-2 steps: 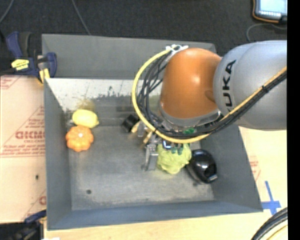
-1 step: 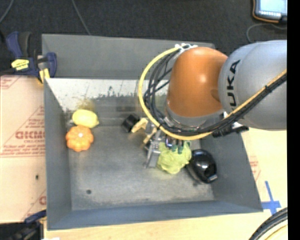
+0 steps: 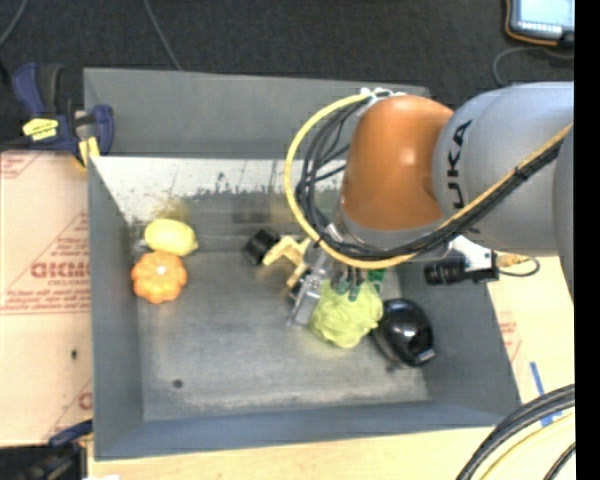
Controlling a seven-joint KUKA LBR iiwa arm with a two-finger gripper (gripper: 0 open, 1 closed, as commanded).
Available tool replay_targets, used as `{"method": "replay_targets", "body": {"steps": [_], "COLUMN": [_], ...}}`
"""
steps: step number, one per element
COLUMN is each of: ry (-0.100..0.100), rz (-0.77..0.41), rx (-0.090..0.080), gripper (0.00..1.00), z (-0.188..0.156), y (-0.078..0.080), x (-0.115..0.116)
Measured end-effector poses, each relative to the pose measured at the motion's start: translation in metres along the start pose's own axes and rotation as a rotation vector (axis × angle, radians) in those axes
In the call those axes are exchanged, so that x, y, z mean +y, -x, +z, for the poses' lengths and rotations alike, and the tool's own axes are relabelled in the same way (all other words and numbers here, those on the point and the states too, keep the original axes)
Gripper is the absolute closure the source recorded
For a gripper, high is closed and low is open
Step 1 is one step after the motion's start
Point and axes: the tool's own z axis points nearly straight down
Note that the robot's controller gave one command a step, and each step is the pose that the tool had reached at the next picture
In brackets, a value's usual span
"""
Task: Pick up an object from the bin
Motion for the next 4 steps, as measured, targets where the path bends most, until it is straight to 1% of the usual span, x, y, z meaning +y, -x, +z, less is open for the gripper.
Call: {"method": "replay_targets", "body": {"steps": [1,2,3,4], "ry": [0.0,0.0,0.001,0.002], "rz": [-0.13,0.009,0.164,-0.011], "rx": [0.001,0.0,-0.002,-0.005], "gripper": [0.0,0.0,0.0,0.0], "z": [0.008,0.009,0.021,0.052], "y": [0.004,-0.003,0.016,0.02], "x": [-0.038,-0.071,-0.078,-0.088]}}
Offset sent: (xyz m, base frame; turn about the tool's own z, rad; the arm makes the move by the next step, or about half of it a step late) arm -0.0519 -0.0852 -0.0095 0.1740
